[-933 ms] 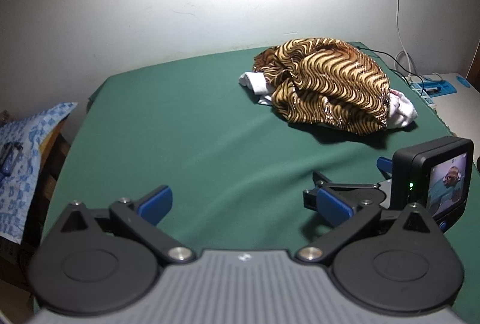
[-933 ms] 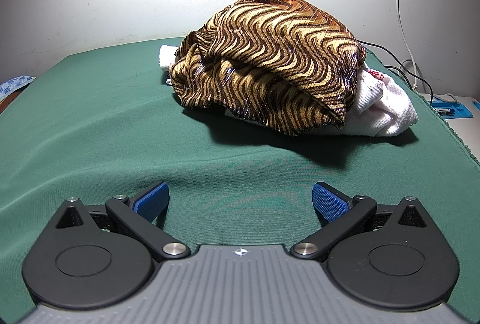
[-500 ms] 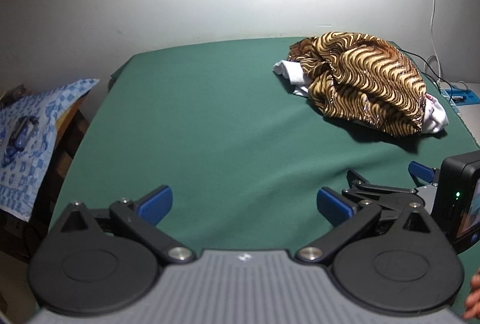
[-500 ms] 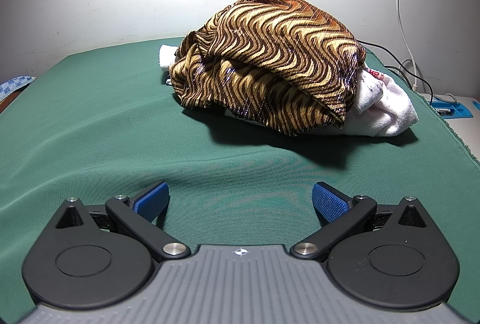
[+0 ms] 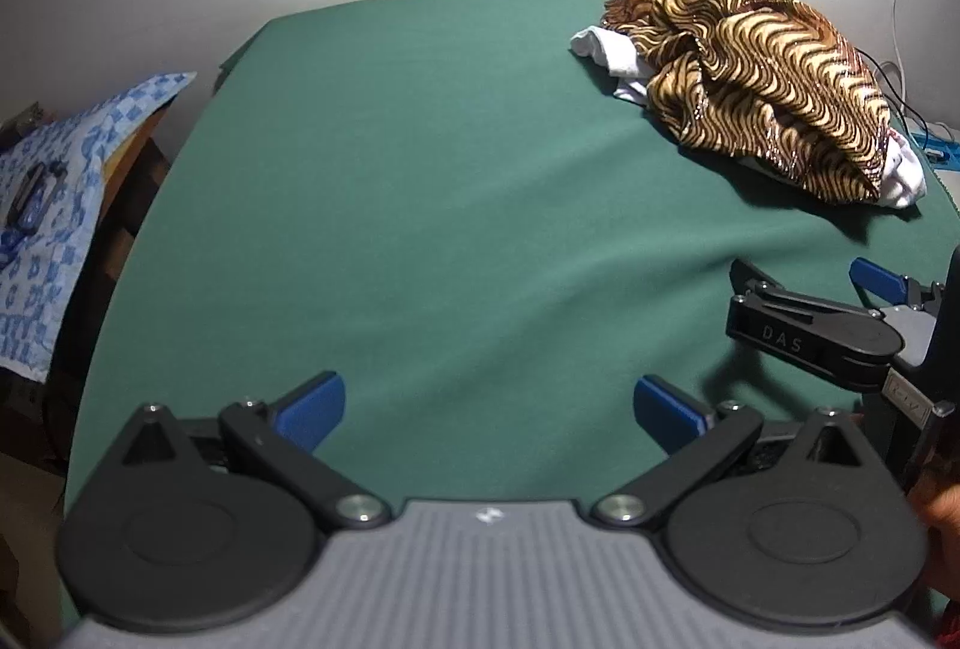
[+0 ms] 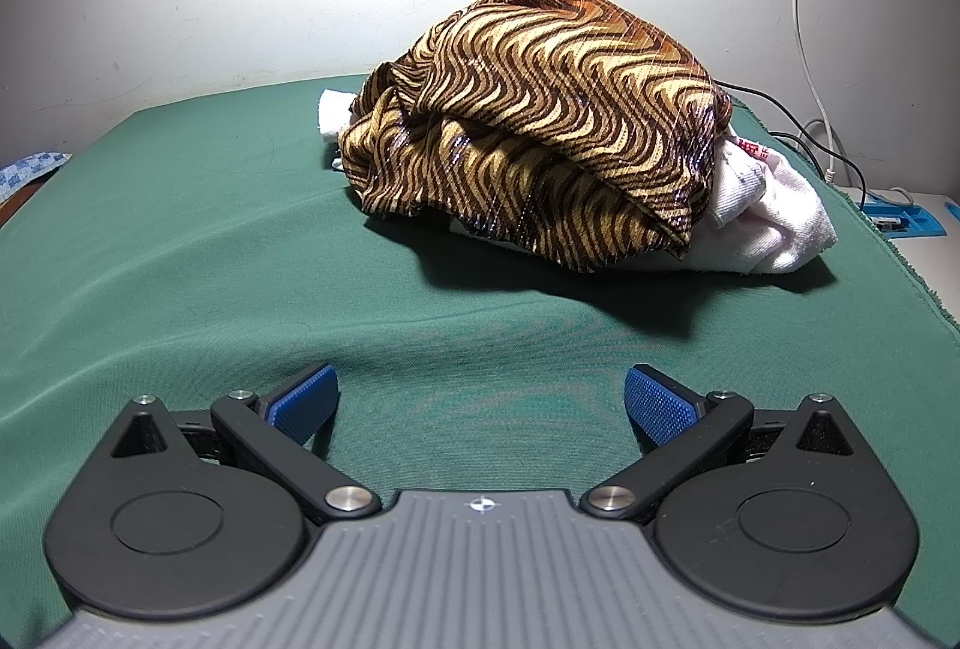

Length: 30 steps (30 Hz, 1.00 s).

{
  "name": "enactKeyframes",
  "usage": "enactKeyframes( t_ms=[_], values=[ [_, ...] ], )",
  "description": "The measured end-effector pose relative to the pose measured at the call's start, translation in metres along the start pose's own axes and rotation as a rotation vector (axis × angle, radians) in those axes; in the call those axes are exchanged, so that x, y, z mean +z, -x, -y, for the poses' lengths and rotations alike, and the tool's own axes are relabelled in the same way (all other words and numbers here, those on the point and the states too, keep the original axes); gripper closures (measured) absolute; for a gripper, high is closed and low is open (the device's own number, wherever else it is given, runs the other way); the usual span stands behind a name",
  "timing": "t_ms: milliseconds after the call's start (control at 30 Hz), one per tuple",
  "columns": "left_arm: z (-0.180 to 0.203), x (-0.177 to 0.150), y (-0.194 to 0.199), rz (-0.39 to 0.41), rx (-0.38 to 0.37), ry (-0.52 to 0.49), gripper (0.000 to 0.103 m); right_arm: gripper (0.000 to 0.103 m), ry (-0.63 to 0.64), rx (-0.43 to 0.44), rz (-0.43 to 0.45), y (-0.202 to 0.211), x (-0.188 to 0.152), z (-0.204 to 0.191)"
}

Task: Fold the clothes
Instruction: 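Move both grippers toward the brown-gold garment pile, fingers open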

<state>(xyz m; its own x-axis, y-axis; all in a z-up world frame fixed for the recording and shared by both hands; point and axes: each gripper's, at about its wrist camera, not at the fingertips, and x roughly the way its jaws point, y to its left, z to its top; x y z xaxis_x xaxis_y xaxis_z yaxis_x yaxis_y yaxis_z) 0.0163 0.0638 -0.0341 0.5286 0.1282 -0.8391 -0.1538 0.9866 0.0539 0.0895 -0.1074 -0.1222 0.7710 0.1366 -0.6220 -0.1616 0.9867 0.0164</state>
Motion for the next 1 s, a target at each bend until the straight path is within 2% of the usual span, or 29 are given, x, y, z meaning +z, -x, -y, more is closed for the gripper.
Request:
enactKeyframes(
  t_ms=[167,300,400,467,533,633,767,900,1000],
  values=[
    [0.001,0.004,0.0,-0.003,0.016,0.002,0.0,0.0,0.009,0.014,-0.021,0.005,0.004,0.0],
    [0.005,0.01,0.002,0.018,0.035,-0.022,0.0,0.0,-0.016,-0.009,-0.152,0.006,0.018,-0.003],
    [0.006,0.016,0.005,0.036,0.042,-0.044,0.0,0.0,-0.017,-0.068,-0.278,0.008,0.032,-0.01],
    [0.007,0.022,0.009,0.054,0.05,-0.077,0.0,0.002,-0.003,-0.103,-0.322,0.011,0.041,-0.015],
    [0.007,0.03,0.017,0.088,0.063,-0.121,0.0,0.006,0.004,-0.115,-0.3,0.022,0.047,-0.019],
    [0.003,0.046,0.033,0.142,0.075,-0.173,0.0,0.006,0.02,-0.153,-0.234,0.044,0.059,-0.025],
    [-0.004,0.058,0.054,0.208,0.101,-0.204,0.0,0.005,0.034,-0.176,-0.213,0.069,0.078,-0.029],
    [-0.009,0.05,0.055,0.185,0.059,-0.149,0.0,0.003,-0.03,-0.079,-0.2,0.089,0.087,-0.027],
    [-0.011,0.036,0.047,0.144,0.008,-0.069,0.0,0.002,0.005,-0.097,-0.17,0.105,0.092,-0.039]
  ],
)
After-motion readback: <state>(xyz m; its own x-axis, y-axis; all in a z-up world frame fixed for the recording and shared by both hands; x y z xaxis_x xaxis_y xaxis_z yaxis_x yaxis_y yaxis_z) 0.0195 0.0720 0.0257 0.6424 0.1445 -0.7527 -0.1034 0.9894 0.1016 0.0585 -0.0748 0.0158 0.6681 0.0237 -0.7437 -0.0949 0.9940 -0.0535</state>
